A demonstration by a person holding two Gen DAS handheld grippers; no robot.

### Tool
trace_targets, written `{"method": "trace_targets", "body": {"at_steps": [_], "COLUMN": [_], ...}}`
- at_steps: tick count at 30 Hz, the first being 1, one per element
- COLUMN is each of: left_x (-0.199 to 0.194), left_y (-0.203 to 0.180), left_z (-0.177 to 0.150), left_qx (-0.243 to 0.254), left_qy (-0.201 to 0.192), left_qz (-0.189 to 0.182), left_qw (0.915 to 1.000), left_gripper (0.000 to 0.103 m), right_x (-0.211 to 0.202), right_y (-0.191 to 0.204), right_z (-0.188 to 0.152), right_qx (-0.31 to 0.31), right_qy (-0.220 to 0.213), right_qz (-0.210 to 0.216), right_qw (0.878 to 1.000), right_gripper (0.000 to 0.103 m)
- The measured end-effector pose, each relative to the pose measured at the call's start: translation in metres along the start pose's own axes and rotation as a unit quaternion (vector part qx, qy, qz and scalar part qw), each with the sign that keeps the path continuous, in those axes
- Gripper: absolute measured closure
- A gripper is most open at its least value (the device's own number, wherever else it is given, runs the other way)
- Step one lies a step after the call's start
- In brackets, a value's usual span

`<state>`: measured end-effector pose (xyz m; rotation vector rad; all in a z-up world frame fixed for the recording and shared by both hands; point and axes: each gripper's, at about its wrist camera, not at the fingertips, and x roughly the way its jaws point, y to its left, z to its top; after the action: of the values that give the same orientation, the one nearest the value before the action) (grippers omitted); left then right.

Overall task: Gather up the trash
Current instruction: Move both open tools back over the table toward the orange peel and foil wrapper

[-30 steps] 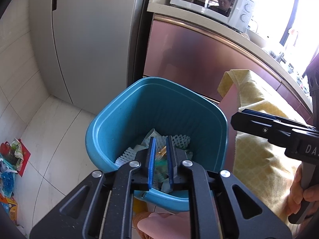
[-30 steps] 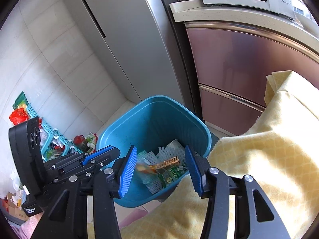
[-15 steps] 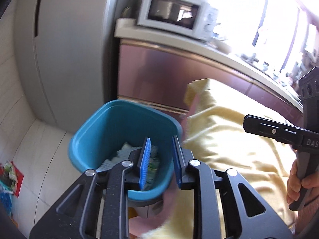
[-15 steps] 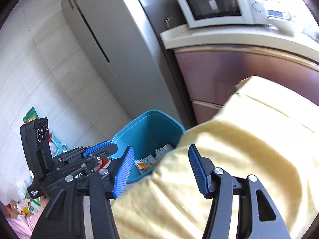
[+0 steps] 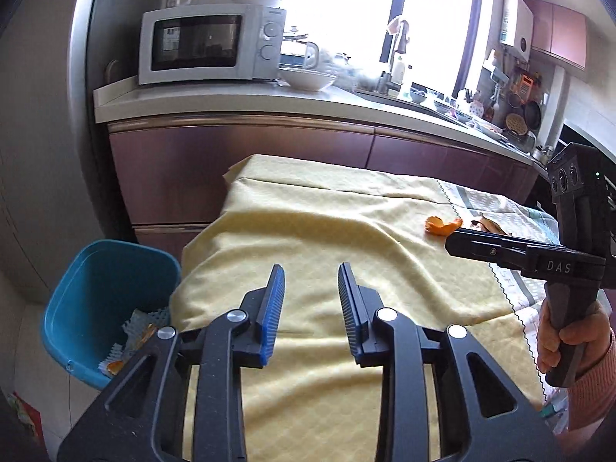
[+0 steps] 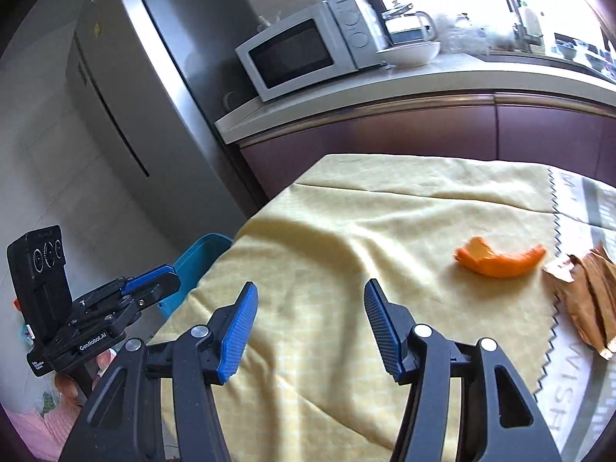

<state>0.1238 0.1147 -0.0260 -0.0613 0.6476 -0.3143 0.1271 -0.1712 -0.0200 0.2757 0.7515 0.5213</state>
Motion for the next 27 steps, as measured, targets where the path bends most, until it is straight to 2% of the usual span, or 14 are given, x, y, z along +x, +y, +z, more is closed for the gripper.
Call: {"method": "trace_targets", "body": {"at_steps": [9, 17, 22, 27], "left_x": [0.034, 0.076, 0.105, 0.137], "left_y": [-0.080, -0.114, -0.139, -0.164], "left_z": [0.007, 0.022, 0.031, 0.039], "left_qx": [0.052, 0.079, 0.098, 0.117], "left_qy": [0.021, 0.047, 0.061, 0.079], "left_qz": [-0.025, -0.043, -0.056, -0.073], "left_qw": [0.9981, 0.9949, 0.9918, 0.9872], "left_gripper": [0.069, 0.066, 0.063, 0.060], "right_x": [-0.039, -0.072, -0.094, -0.105], "right_y": [-0.060, -0.102, -0.132, -0.162], "right_z": [-0.018, -0.023, -0.024, -0.025], "right_qx": [0.050, 0.077, 0.101, 0.127], "right_qy": [-0.030, -0.062, -0.088, -0.095], "right_qz": [-0.047, -0.090, -0.125, -0.150], "right_qw": [0.997, 0.991, 0.983, 0.976], "right_gripper": [0.048, 0.048, 0.048, 0.047]}}
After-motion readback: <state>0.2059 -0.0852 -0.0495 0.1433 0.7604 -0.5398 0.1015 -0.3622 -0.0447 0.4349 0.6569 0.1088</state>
